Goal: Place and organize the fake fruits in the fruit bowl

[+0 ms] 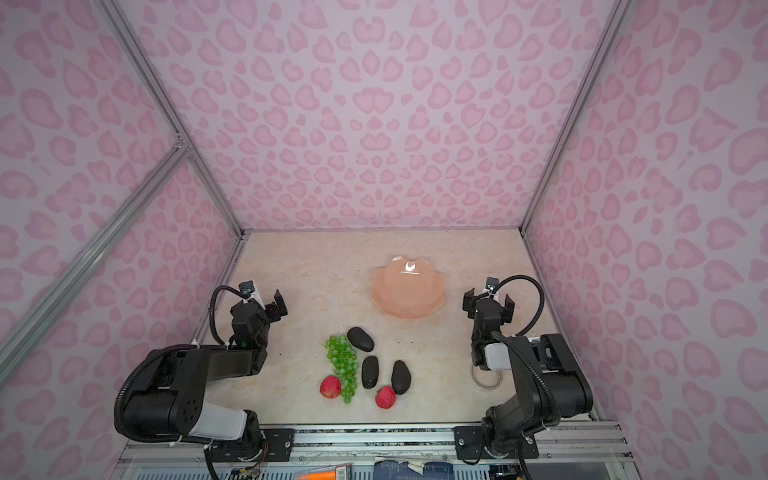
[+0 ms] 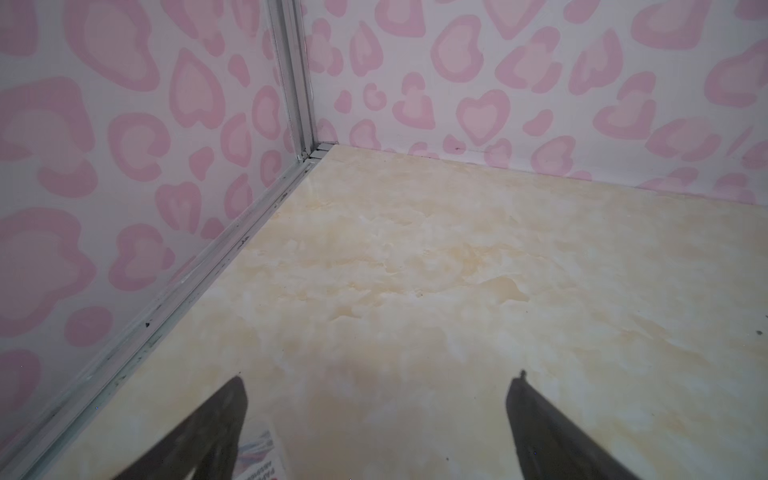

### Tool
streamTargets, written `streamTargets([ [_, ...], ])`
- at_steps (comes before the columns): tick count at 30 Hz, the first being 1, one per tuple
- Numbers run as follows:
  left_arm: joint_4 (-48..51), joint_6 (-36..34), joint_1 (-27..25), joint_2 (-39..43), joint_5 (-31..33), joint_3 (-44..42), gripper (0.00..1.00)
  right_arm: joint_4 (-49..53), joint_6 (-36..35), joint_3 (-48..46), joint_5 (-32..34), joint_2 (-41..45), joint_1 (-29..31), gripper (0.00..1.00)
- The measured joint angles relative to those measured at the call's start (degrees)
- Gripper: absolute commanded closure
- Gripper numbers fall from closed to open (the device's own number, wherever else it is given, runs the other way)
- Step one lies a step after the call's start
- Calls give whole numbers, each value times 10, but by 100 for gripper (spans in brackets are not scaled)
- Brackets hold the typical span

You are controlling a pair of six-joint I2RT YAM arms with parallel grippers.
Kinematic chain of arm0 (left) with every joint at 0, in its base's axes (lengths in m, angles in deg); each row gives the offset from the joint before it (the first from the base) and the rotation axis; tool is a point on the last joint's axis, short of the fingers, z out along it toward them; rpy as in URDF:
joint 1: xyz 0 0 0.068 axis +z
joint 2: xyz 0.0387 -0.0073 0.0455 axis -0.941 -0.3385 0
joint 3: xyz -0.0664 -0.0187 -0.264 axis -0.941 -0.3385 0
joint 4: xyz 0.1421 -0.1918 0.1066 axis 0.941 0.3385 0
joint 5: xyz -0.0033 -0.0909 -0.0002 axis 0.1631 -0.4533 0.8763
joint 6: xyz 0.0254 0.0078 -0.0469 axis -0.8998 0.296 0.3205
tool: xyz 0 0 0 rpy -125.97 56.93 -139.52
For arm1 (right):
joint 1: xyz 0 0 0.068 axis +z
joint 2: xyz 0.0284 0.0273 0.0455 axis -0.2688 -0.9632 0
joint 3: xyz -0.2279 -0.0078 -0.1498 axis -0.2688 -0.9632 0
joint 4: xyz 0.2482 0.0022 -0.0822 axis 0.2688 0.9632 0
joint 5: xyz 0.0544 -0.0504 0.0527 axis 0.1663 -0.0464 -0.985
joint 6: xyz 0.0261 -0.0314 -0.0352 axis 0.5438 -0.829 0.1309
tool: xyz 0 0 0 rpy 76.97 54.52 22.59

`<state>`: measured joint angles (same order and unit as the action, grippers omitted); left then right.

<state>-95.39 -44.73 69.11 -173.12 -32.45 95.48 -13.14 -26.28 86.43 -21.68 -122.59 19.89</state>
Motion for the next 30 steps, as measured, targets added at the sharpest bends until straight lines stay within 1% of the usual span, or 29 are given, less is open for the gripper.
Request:
streamTargets([
  [30,0,0,0,0,0,0,2,0,4,2,-6,0,-5,0],
])
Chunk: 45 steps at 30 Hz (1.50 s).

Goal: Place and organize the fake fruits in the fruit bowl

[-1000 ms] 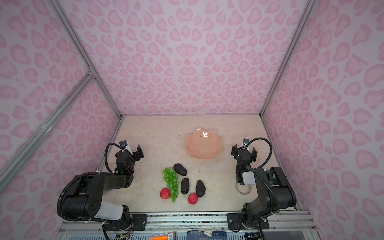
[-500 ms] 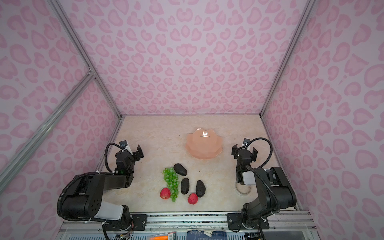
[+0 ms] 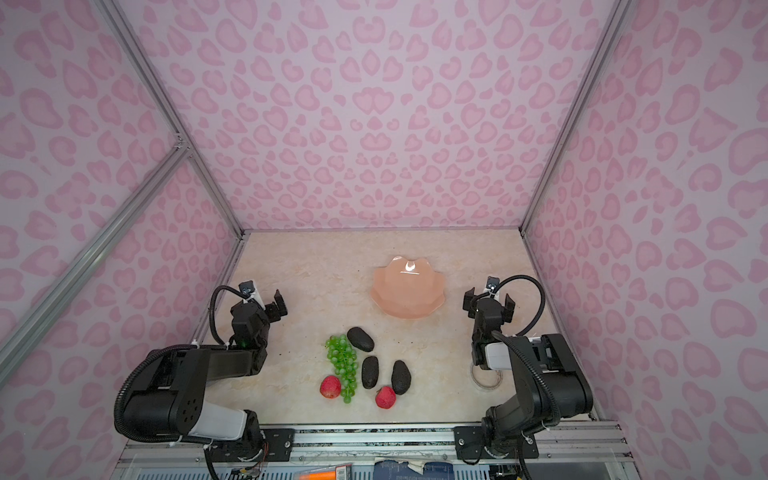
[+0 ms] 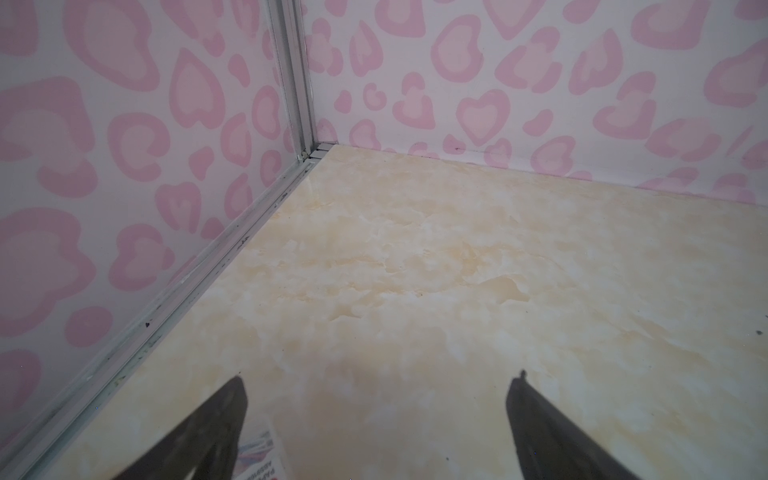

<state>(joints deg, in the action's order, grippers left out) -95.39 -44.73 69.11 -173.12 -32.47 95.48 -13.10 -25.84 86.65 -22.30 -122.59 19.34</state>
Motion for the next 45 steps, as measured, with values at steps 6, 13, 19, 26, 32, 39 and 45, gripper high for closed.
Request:
streamTargets([
  [6,0,0,0,0,0,0,2,0,0,0,0,0,0,3],
  [13,23,0,0,16,6,6,3,30,2,13,6,16,-2,5],
  [19,161,30,-17,138,54,79,3,277,76,178,25,115,16,2],
  [26,342,148,-18,318,28,136,4,489,192,189,-110,225,18,10],
  [32,483,205,-18,405,-43,151,3,674,220,214,-121,278,209,12],
  [39,555,219,-18,445,-70,141,3,779,356,164,-110,273,416,14],
  [45,581,226,-18,447,-90,141,3,770,454,146,-112,223,508,15],
])
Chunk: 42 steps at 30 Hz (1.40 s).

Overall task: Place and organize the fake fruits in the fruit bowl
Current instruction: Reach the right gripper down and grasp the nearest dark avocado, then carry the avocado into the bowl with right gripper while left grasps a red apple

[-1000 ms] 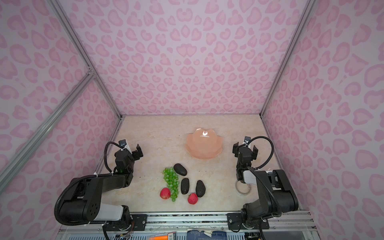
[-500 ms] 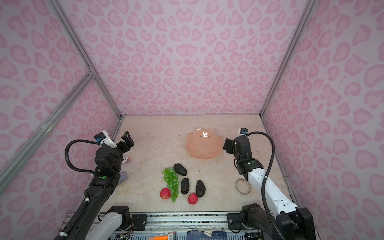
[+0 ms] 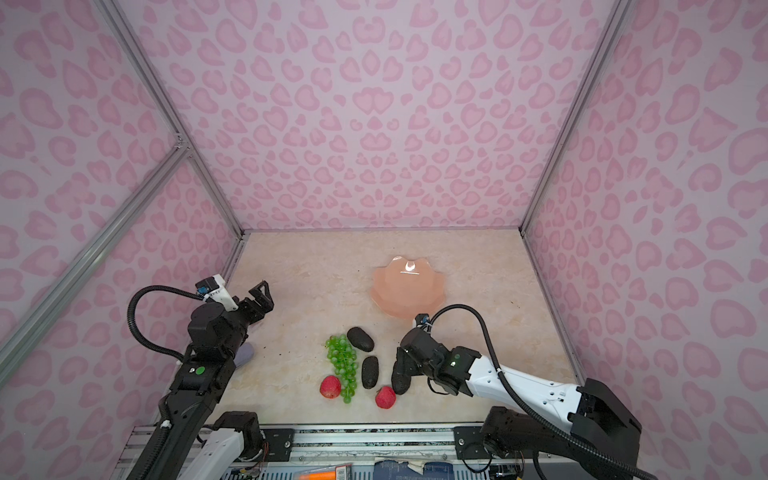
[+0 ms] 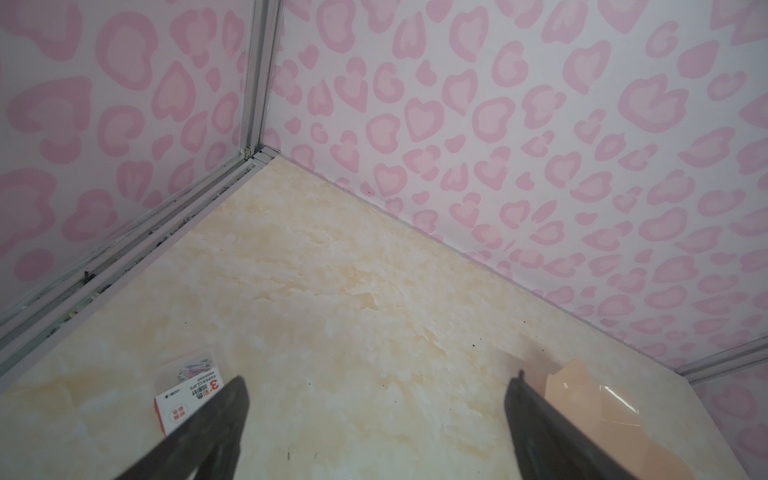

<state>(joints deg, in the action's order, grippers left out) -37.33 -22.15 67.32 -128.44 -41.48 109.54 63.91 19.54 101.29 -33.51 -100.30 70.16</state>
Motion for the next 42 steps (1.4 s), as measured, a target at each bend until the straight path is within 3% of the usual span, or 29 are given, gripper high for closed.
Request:
streamTargets([
  [7,16,0,0,-1,-16,1,3,-30,57,17,-10,-90,55,25],
  [13,30,-2,0,4,-28,2,3,-27,89,36,0,-141,87,48],
  [16,42,-2,0,12,-30,2,4,-17,102,41,15,-141,94,57],
  [24,83,-2,0,57,-51,1,3,95,89,106,127,-60,87,60],
  [27,99,3,0,73,-64,-4,2,115,45,151,157,-43,40,60],
  [31,122,17,0,82,-95,-14,0,97,-46,202,158,-57,-67,60],
  [36,148,36,-1,87,-148,-17,2,38,-146,282,121,-166,-169,60],
  [42,192,45,-17,93,-184,-17,4,14,-214,387,63,-338,-231,60],
])
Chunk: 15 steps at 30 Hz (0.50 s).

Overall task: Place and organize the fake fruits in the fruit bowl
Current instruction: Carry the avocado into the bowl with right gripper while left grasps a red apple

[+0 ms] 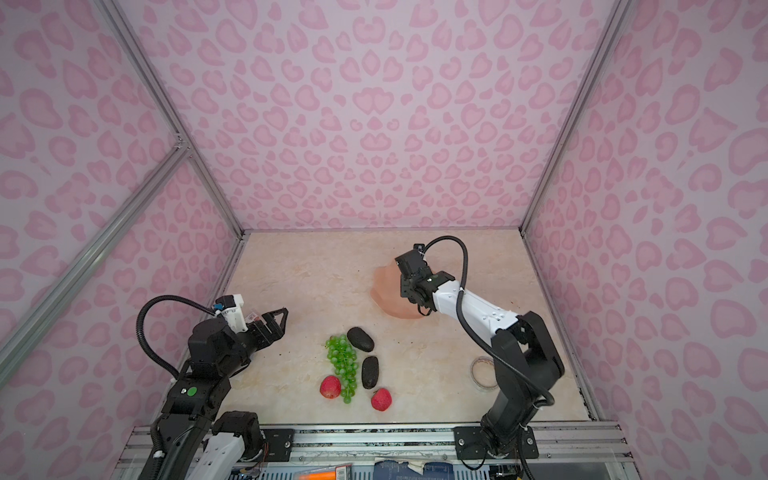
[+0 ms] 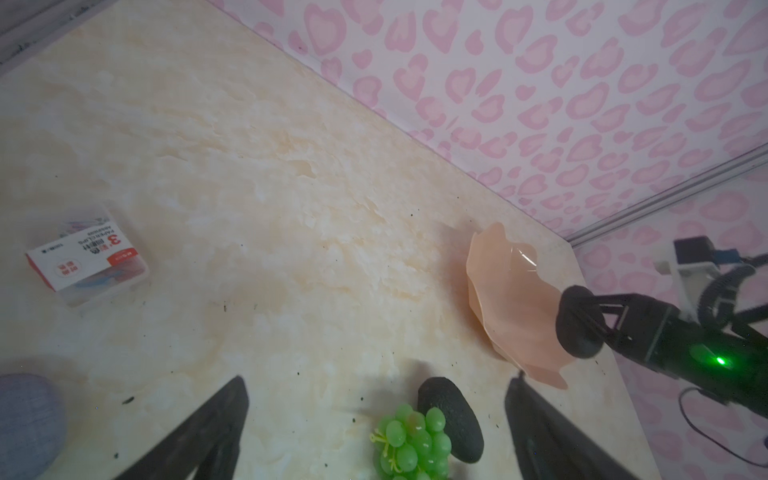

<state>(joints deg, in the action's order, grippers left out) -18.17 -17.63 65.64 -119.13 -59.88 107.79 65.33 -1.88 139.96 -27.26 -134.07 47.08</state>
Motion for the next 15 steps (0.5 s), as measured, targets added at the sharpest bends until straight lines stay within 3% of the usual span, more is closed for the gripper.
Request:
streamTargets([
  [6,47,9,-47,-7,-4,-15,5,-12,-30,67,-37,-120,-22,55],
  [9,57,20,-78,-10,-3,-31,6,-16,-32,82,-47,-152,-26,43],
  [15,69,42,-165,-22,12,-51,7,-18,-32,86,-69,-175,-40,27],
])
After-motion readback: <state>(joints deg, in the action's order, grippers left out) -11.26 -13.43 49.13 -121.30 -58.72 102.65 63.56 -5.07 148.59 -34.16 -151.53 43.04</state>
